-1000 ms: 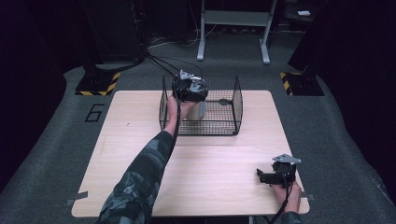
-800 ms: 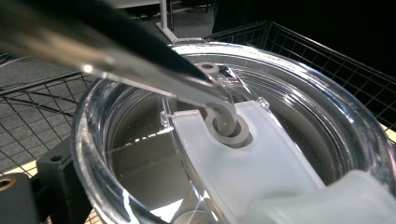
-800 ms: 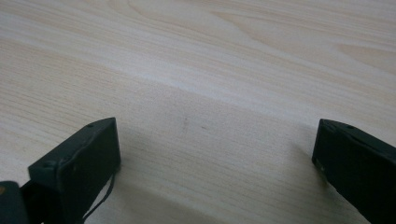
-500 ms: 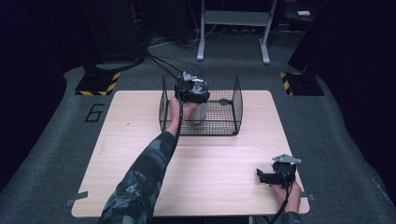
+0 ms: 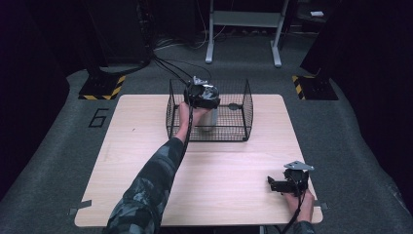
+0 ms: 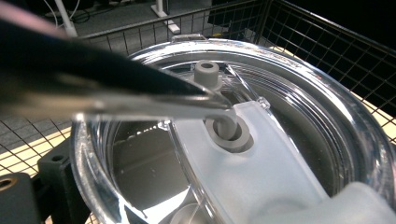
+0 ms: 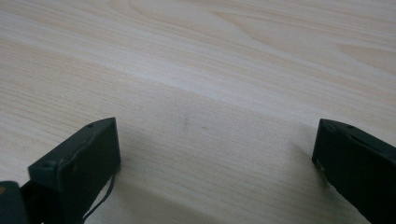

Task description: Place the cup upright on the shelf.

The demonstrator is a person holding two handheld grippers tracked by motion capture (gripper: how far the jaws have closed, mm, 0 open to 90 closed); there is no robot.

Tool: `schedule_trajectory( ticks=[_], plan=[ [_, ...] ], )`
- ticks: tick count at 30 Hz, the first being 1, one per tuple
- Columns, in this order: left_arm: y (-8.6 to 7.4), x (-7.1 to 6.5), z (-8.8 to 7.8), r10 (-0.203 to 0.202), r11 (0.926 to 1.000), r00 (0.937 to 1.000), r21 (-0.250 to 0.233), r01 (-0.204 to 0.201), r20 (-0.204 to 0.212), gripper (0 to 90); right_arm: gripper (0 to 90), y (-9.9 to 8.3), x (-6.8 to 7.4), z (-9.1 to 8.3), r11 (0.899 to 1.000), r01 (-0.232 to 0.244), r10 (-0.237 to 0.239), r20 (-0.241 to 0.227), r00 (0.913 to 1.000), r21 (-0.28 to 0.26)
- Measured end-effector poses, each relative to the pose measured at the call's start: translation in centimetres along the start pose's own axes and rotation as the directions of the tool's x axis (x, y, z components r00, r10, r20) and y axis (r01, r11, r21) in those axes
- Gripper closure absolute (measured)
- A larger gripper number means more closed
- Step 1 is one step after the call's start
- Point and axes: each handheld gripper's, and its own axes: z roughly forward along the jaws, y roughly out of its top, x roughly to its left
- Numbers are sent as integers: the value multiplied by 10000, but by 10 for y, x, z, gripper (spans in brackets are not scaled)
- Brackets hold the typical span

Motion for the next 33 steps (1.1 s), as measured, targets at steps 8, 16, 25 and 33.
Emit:
schedule_trajectory(
  ticks=[8,16,25,33],
  plan=[
    [-1,-2,2,152,9996,9998,232,-154,87,31,4,0,0,0,10000,-38,38,25,10000,-6],
    [-5,-5,6,236,9991,9997,343,-238,73,32,4,0,0,0,10000,-28,28,24,10000,-6],
    [-10,-6,8,623,9964,9981,573,-624,25,32,4,0,0,0,10000,-40,40,29,10000,-1],
    [-15,-4,4,645,9959,9979,638,-646,32,32,4,0,0,0,10000,4,-4,29,10000,12]
  ],
)
